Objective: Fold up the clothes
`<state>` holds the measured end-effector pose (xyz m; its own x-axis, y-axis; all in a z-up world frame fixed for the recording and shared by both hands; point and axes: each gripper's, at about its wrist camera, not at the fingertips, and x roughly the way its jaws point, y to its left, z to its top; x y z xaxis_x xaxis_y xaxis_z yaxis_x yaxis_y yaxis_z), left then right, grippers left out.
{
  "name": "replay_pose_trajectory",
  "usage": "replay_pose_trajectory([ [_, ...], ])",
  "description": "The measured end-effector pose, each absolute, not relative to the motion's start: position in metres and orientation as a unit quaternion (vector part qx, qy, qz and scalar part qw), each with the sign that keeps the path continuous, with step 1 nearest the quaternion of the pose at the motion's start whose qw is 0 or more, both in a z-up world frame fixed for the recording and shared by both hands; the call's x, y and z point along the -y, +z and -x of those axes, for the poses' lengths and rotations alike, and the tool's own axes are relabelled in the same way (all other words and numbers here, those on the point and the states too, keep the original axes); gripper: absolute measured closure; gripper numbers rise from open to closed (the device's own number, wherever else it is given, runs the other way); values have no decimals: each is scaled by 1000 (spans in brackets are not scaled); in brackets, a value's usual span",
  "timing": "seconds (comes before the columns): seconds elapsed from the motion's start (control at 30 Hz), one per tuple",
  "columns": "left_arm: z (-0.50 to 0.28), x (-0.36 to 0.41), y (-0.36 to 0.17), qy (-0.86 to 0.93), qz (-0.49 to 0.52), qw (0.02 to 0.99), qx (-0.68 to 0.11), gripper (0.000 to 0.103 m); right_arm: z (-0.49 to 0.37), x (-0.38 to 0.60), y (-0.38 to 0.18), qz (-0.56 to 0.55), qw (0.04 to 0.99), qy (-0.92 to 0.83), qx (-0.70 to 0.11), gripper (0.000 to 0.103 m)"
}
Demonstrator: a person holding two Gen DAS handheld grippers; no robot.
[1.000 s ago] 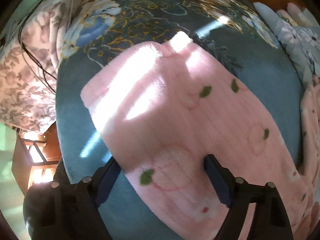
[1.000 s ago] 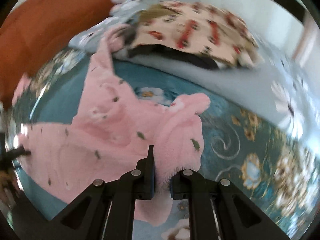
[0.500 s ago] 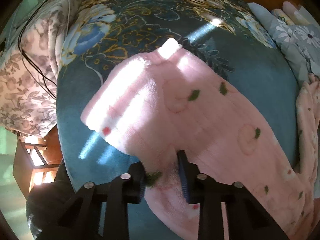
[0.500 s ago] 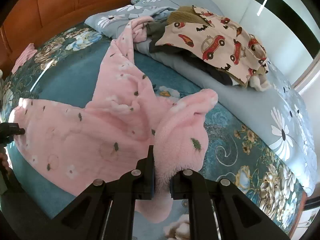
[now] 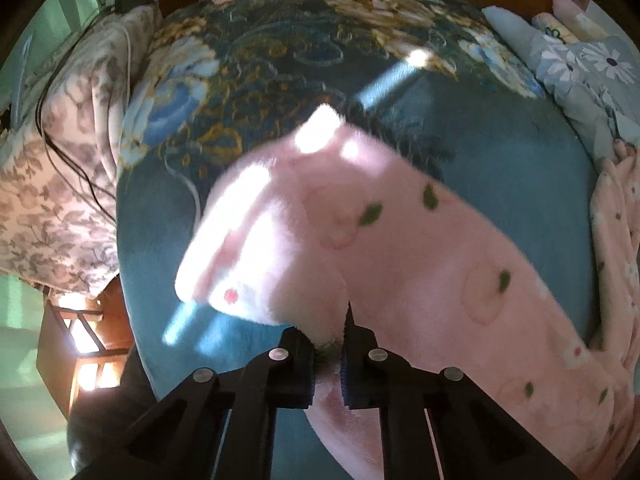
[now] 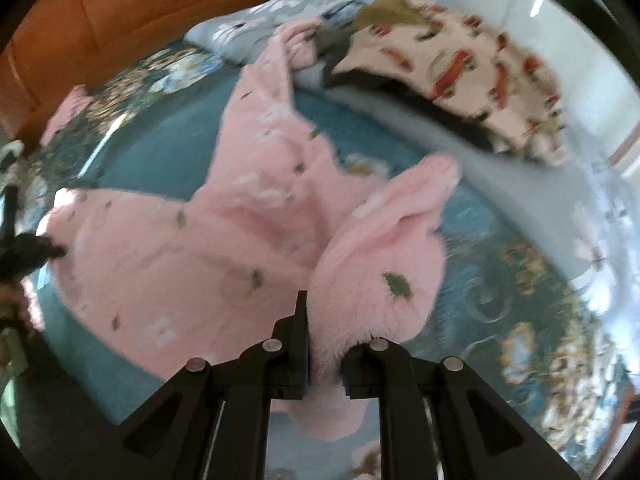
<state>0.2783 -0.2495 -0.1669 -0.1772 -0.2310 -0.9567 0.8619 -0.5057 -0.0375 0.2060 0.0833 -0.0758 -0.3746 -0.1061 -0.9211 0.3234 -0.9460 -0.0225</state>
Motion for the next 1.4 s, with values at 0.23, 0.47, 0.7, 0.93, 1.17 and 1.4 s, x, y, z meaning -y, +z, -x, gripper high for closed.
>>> replay_pose_trajectory([
  [0.23, -245, 317, -149, -735, -468, 405, -277, 94, -223, -113, -81, -572, 181, -799, -47, 61],
  [0.47, -236, 357, -119, -765, -449, 395, -240, 94, -187, -189, -76, -552, 128, -813, 132, 53],
  [0.7, -265, 368, -141, -747, -458, 401, -266, 94, -163, -259, -86, -541, 64, -788, 287, 53],
  [0.93, -278, 371, -160, -731, -472, 406, -280, 94, -187, -298, -95, -551, 21, -782, 289, 52],
  [1.17, -283, 367, -144, -743, -459, 394, -285, 94, -109, -305, -146, -546, 6, -775, 317, 43],
  [1.4, -289, 370, -142, -743, -457, 386, -299, 94, -71, -301, -188, -587, -20, -736, 336, 43],
])
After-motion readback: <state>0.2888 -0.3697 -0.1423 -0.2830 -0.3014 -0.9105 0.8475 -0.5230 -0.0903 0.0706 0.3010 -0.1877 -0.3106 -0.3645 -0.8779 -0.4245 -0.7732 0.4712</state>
